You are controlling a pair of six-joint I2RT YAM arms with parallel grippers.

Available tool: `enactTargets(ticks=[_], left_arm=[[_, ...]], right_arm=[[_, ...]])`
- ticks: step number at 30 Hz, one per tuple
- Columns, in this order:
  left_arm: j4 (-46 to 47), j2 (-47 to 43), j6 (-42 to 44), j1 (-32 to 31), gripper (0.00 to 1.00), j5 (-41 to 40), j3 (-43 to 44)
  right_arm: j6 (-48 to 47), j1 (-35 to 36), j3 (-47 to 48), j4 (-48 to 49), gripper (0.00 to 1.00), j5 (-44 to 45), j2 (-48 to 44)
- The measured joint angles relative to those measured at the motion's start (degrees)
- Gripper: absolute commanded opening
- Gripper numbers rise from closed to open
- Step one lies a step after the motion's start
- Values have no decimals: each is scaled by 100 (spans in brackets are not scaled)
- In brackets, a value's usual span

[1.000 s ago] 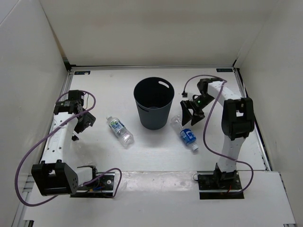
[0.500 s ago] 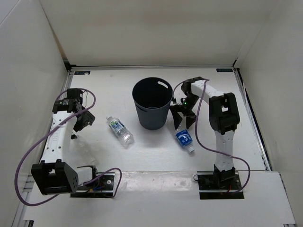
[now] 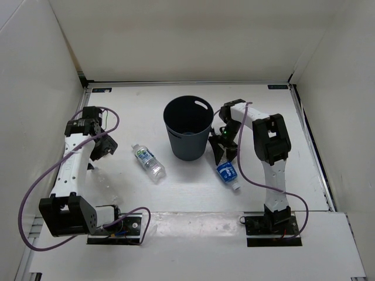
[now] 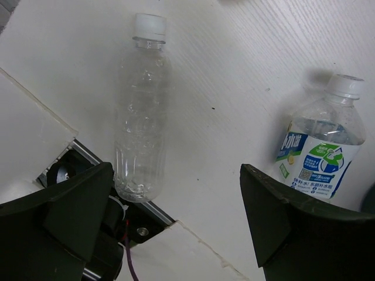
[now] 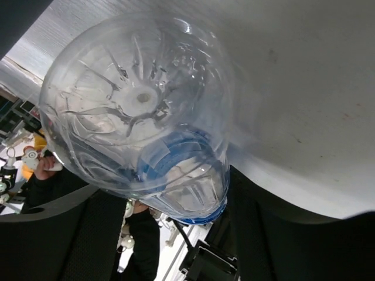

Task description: Put the plastic bottles in the bin

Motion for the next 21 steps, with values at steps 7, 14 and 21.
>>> enactTargets(ticks=[7,14,21], left_arm=[[-7,105,50,2,100,44,0],[13,205,57,55,100,129,2],[181,254,-39,146,100,149,2]], right_arm=[[-13,-11,-24,-63,10,-129,57],[9,-186,-116,-76,0,-175,7],[-48,-776,-168,-59,0,-278,-892]])
